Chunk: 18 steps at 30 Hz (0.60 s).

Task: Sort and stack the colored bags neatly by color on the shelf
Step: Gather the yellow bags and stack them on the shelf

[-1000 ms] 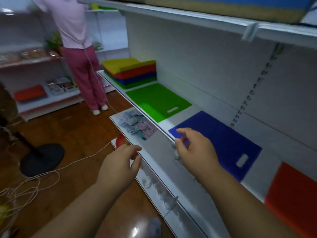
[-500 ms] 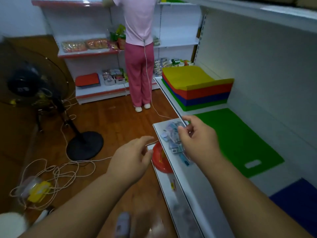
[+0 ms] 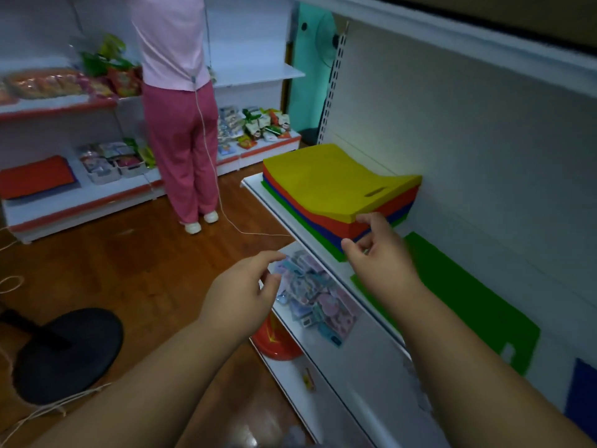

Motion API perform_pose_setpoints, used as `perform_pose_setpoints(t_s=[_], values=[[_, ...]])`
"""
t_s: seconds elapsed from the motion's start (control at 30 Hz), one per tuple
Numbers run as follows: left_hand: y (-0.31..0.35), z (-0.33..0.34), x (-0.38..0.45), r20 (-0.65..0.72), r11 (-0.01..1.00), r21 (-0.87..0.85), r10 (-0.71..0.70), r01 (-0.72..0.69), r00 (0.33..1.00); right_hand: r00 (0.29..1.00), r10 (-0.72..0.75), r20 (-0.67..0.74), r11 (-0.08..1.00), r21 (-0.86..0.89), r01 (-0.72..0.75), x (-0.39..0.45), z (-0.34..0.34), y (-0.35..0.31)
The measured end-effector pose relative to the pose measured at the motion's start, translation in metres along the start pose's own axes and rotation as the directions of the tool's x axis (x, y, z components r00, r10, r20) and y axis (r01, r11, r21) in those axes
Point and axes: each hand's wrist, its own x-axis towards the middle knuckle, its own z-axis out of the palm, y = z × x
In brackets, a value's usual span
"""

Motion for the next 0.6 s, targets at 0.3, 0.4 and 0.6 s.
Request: perform_pose_setpoints(t_s=[0.3, 0.4, 0.6], values=[[-0.007, 0.028, 0.079, 0.263, 0.891, -0.410, -0.091, 0.197, 0.960, 0.968, 0.111, 0.225, 0.980, -0.187, -0.068, 0.061, 0.009, 0.005], [-0.007, 0.029, 0.104, 0.477, 0.546, -0.681, -0.176, 0.488, 0.861, 0.994, 0.110, 0.001, 0.991, -0.080, -0.110, 0.047, 0.013, 0.003], [-0.027, 0.026, 0.147, 0.328, 0.528, -0.734, -0.275, 0.427, 0.904, 0.935, 0.152, -0.322, 0.982, -0.058, -0.179, 0.014, 0.015, 0.016]])
